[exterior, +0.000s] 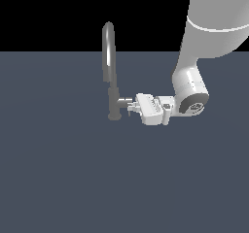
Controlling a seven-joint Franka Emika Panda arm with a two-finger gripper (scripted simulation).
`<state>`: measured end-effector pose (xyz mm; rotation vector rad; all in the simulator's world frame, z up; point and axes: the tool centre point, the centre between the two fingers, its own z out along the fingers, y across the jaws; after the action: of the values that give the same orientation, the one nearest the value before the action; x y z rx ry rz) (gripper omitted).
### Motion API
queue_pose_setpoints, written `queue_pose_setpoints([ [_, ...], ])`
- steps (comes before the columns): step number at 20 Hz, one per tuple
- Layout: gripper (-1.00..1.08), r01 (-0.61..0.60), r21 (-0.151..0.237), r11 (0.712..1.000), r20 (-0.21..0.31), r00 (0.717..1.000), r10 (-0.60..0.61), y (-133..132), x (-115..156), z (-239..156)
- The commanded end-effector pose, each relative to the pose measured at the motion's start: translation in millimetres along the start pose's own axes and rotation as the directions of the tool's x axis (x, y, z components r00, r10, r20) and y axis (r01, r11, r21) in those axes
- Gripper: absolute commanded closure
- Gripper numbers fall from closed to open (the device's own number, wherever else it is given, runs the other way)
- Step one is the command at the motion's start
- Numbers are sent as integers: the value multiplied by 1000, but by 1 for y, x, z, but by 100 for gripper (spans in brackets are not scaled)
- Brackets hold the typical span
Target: Turn on the faucet by rotating a designated handle.
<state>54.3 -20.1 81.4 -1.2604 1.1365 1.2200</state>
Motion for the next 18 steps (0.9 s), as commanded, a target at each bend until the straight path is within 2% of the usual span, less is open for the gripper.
queue_pose_setpoints([
  [1,108,-52,17,998,-13,999,53,9,41,1],
  [2,108,-52,17,998,-13,999,53,9,41,1],
  [3,108,-1,1,1000,0,1000,1,-1,4,-2],
  [18,108,-43,14,999,-11,999,43,-14,49,0],
])
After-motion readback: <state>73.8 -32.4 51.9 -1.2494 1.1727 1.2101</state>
